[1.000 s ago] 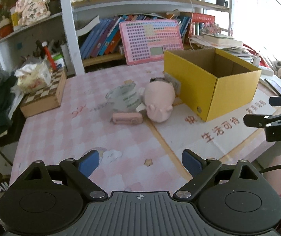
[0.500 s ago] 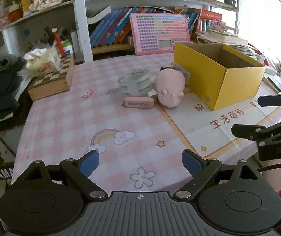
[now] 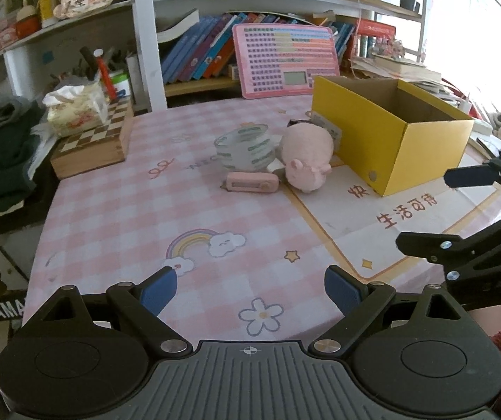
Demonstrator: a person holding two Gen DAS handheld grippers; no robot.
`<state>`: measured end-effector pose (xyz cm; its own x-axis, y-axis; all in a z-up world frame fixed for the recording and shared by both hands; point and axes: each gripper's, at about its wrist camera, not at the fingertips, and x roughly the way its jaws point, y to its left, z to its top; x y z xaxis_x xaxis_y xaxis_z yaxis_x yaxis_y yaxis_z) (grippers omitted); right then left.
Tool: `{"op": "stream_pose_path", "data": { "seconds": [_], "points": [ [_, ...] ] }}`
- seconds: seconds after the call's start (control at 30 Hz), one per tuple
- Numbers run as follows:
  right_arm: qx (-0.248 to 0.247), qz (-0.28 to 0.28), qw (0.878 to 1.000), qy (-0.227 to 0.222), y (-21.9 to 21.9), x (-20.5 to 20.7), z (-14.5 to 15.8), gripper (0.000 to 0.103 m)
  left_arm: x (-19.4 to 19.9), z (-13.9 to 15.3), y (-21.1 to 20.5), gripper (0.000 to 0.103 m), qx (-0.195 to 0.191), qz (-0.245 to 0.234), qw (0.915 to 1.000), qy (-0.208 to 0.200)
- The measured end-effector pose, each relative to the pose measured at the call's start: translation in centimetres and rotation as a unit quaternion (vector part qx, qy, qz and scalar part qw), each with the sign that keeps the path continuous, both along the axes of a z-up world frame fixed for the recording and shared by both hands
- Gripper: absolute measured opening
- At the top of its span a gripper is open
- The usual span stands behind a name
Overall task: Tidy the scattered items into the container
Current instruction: 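Withdraw both tools from the yellow box back toward the table items, then grasp the pink utility knife with the left tool while the right tool grasps the pink plush pig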
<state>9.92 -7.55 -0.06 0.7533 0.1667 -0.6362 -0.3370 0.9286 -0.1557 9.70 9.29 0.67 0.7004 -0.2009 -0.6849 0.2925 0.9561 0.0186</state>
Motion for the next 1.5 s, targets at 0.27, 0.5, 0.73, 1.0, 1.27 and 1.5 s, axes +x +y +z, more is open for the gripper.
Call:
{"op": "stream_pose_path", "data": {
  "seconds": [0.27,0.5,0.73,1.0,1.27,1.5],
  "points": [
    [-0.010,0.010,1.000,0.005,-0.1,0.9,0.0,0.094,0.9,0.0,-0.7,0.093,-0.008,0.000,1.0000,0.000],
    [-0.021,0.049,0.999,-0.002,0.3,2.5,0.0,0.092,2.4,-0.1,-1.4,0.093,-0.006,0.008,0.9999,-0.001],
    [-0.025,0.073,0.997,0.009,0.5,5.6,-0.3,0.084,4.2,-0.3,-1.5,0.093,-0.008,0.025,0.9997,0.005],
    [0.013,0.056,0.998,0.033,0.6,10.0,0.6,0.081,6.7,-1.2,-1.2,0.093,-0.007,0.049,0.9988,0.005],
    [0.040,0.025,0.998,0.049,1.5,13.6,1.4,0.081,9.5,-2.8,-1.9,0.093,0.008,0.038,0.9992,-0.004],
    [0.095,-0.059,0.988,0.104,0.9,17.2,0.7,0.086,12.4,-4.6,-2.6,0.093,-0.004,0.023,0.9996,-0.017]
  ]
}}
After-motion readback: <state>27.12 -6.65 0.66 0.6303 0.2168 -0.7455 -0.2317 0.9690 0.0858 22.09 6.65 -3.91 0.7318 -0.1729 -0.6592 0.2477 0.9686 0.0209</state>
